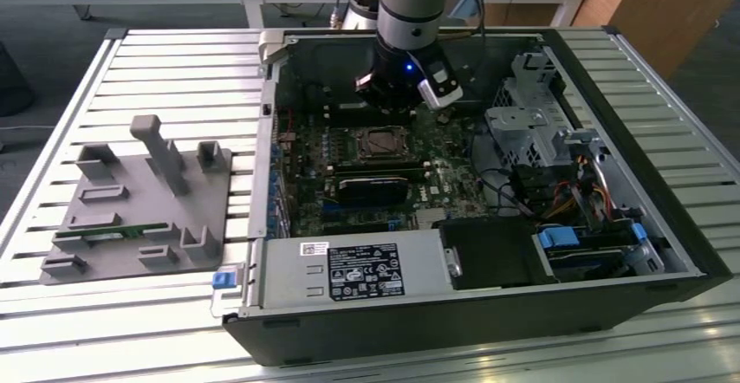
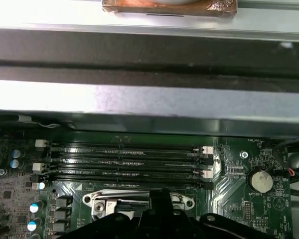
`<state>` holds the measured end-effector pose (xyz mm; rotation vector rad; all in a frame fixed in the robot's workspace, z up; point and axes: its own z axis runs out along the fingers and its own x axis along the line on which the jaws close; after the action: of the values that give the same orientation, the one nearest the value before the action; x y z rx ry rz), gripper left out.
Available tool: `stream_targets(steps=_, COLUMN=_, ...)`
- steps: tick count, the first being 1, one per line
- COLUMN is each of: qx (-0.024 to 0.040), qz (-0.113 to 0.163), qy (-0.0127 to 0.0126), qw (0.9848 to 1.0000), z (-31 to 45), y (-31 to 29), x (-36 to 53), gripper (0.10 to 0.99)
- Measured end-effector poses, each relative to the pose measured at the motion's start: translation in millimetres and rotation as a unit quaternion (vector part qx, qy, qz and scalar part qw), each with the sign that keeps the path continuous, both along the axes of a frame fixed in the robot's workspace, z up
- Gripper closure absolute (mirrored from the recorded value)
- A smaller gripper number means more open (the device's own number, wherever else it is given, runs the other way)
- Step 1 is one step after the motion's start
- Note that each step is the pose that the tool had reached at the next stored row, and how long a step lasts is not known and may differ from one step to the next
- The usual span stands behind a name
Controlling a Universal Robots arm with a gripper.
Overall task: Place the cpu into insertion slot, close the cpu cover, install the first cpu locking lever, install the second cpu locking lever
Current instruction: 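Install the second cpu locking lever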
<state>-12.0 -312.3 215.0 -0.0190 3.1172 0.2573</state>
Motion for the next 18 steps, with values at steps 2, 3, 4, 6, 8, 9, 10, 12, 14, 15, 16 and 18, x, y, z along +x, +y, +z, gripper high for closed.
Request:
stream_targets(steps=2, qx=0.0001, qz=0.000, qy=0.0000, qw=1.0000, z=2.9, y=0.0, x=0.0, gripper=0.980)
stream_targets(steps=3, qx=0.0001, qz=0.000, qy=0.0000, qw=1.0000, z=5.9, y=0.0, x=0.0, gripper=0.980)
stream_targets(steps=4, qx=0.0002, qz=0.000, qy=-0.0001, qw=1.0000, z=8.5, y=0.0, x=0.0, gripper=0.980)
stream_targets(steps=6, qx=0.0001, qz=0.000, qy=-0.0001, qw=1.0000, z=15.1, y=-0.1, x=0.0, gripper=0.980)
stream_targets(steps=8, qx=0.0001, qz=0.000, qy=0.0000, qw=1.0000, z=22.6, y=0.0, x=0.0, gripper=0.980)
stream_targets(steps=9, qx=-0.0002, qz=0.000, qy=-0.0001, qw=1.0000, z=26.4, y=-0.1, x=0.1, gripper=0.980)
stream_targets(steps=10, qx=-0.0009, qz=0.000, qy=-0.0001, qw=1.0000, z=30.1, y=-0.1, x=0.1, gripper=0.980)
stream_targets(steps=12, qx=-0.0025, qz=0.000, qy=-0.0002, qw=1.0000, z=35.6, y=-0.1, x=0.0, gripper=0.980)
stream_targets(steps=14, qx=-0.0066, qz=0.000, qy=-0.0003, qw=1.0000, z=35.8, y=0.0, x=0.0, gripper=0.980)
stream_targets(steps=15, qx=-0.0085, qz=0.000, qy=-0.0003, qw=1.0000, z=35.8, y=-0.2, x=0.0, gripper=0.980)
stream_targets(steps=16, qx=-0.0093, qz=0.000, qy=-0.0002, qw=1.0000, z=35.9, y=-1.0, x=0.0, gripper=0.980)
stream_targets(steps=18, qx=-0.0099, qz=0.000, qy=-0.0003, qw=1.0000, z=35.5, y=-2.7, x=0.0, gripper=0.980)
